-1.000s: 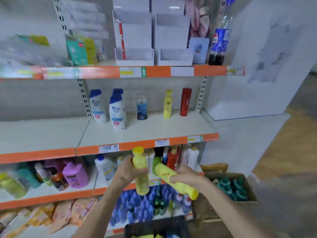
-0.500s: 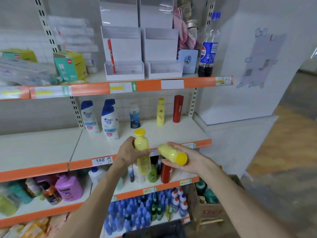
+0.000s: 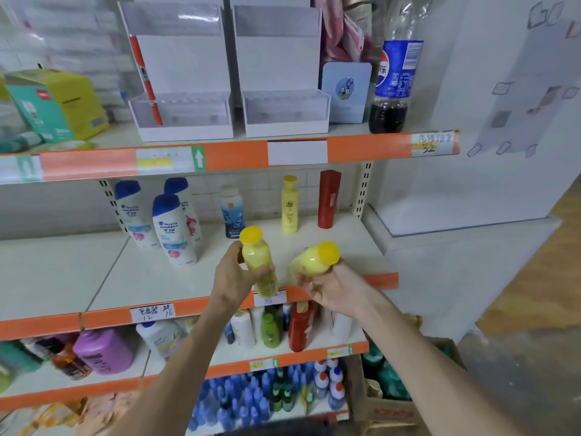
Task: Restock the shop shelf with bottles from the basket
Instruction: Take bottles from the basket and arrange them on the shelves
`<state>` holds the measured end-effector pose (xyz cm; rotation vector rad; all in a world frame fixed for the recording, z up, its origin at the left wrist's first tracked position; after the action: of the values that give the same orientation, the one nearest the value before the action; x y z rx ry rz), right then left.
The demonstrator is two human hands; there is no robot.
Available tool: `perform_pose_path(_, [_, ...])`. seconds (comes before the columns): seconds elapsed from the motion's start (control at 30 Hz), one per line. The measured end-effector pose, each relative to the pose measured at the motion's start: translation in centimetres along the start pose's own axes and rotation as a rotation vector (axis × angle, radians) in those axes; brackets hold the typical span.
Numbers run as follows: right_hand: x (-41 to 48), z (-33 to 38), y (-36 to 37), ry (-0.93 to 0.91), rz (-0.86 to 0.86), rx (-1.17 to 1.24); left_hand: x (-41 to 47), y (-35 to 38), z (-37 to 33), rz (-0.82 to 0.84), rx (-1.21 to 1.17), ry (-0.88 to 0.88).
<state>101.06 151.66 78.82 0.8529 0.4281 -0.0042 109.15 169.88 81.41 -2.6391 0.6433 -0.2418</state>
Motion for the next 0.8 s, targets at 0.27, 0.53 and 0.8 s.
perform_pose_path(0.27, [5.7, 3.1, -2.2, -0.017, -0.107, 0.001, 5.2, 0.9, 2.4, -0.051, -0.040, -0.012])
perform_pose_path(0.53, [7.9, 4.4, -3.0, -0.023, -0.143, -0.455, 8.5, 3.1, 4.3, 0.022, -0.112, -0.031])
perform_pose_path(0.8, [9.6, 6.6, -4.1, -0.151, -0.520, -1.755, 9.6, 3.2, 4.5, 0.130, -0.182, -0.053])
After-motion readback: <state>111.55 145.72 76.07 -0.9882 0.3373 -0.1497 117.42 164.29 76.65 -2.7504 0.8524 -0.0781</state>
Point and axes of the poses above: each hand's wrist, its own x-axis towards the middle knuckle, its own y-axis out of the palm, z = x × y, the point moved 3 cm from there along x, towards the middle knuckle, and after that the axes turned 11 degrees about z, right-handed, at the moved point
